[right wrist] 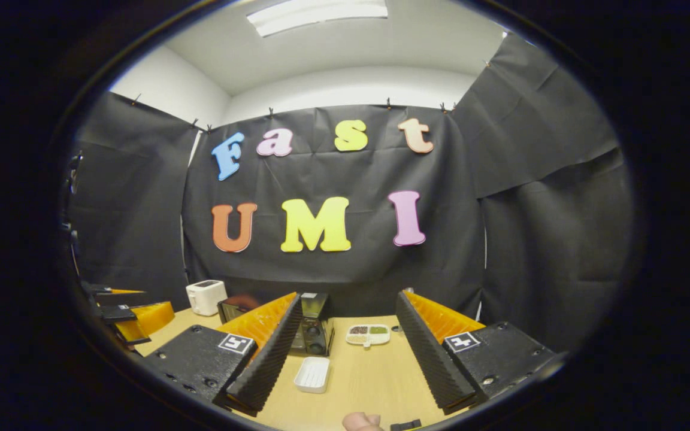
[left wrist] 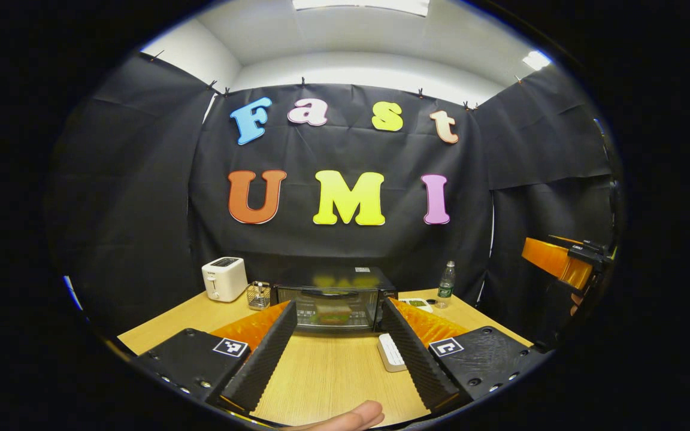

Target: Open the electric oven with the left hand, put the food in, and close the electric oven.

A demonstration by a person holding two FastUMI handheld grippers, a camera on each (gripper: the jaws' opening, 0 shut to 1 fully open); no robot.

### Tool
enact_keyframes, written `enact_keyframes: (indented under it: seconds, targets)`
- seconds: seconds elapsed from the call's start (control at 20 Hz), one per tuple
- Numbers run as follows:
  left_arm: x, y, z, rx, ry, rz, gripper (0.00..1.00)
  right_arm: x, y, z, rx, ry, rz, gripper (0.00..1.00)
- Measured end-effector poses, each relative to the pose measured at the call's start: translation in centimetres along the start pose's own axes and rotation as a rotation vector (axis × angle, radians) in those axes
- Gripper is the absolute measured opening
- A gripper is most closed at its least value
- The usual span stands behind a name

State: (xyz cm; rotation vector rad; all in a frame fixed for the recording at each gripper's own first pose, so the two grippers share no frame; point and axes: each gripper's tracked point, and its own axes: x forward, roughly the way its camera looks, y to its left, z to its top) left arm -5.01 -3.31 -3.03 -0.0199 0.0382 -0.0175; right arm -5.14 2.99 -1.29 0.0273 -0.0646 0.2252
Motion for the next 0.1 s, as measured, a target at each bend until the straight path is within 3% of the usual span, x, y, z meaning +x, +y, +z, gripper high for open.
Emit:
enact_keyframes:
  seconds: [0.1]
  targets:
    - [-0.12, -0.23, -0.05, 0.004, 0.001, -0.005, 0.94, -0.01, -0.1, -0.02, 0.002, -0.001, 0.001, 0.96]
